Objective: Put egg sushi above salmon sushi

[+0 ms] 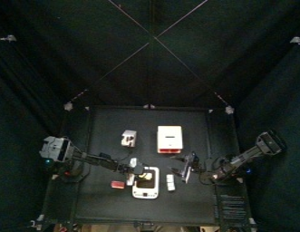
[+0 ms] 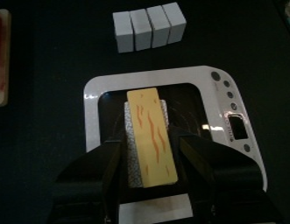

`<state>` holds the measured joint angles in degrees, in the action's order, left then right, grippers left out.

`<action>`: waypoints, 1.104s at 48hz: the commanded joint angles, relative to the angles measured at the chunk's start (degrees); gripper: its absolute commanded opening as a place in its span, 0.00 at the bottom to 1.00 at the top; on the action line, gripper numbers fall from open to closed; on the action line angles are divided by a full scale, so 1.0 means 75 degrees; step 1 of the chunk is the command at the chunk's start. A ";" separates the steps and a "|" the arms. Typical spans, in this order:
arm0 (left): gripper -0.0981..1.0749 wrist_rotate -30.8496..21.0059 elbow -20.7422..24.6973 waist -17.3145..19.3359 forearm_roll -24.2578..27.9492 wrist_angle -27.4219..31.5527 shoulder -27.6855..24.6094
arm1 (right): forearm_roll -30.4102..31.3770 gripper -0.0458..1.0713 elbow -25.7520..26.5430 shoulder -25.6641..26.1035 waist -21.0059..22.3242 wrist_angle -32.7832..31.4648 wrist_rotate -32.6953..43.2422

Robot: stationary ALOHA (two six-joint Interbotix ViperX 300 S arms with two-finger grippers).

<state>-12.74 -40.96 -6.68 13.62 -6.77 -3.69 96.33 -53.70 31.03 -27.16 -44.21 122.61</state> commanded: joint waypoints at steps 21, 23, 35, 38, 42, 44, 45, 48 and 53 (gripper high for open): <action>0.56 0.0000 -0.1617 -0.0012 0.0023 0.0809 0.1863 | -0.0059 0.85 0.0082 0.0059 0.0023 -0.0035 -0.0023; 0.56 0.0000 -0.1852 -0.0012 0.0023 0.0809 0.2051 | -0.0070 0.85 0.0094 0.0059 0.0023 -0.0035 -0.0023; 0.56 -0.0035 -0.2988 0.0023 0.0012 0.0773 0.3082 | -0.0070 0.85 0.0082 0.0059 0.0047 -0.0035 -0.0023; 0.56 -0.0035 -0.3188 0.0047 -0.0035 0.0762 0.3258 | -0.0059 0.85 0.0082 0.0059 0.0047 -0.0035 -0.0023; 0.56 -0.0023 -0.3457 0.0105 -0.0105 0.0762 0.3434 | -0.0059 0.85 0.0082 0.0047 0.0047 -0.0035 -0.0023; 0.56 -0.0023 -0.3563 0.0141 -0.0105 0.0738 0.3492 | -0.0059 0.85 0.0082 0.0059 0.0047 -0.0035 -0.0023; 0.56 -0.0023 -0.3609 0.0164 -0.0105 0.0727 0.3516 | -0.0059 0.85 0.0082 0.0059 0.0047 -0.0035 -0.0023; 0.56 -0.0023 -0.3703 0.0234 -0.0105 0.0668 0.3551 | -0.0059 0.85 0.0082 0.0059 0.0059 -0.0035 -0.0023; 0.56 0.0000 -0.3750 0.0398 -0.0059 0.0480 0.3527 | -0.0070 0.85 0.0082 0.0059 0.0059 -0.0035 -0.0023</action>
<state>-12.92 -69.61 -4.83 13.01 -1.58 22.68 95.71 -53.70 31.03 -26.89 -44.30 122.52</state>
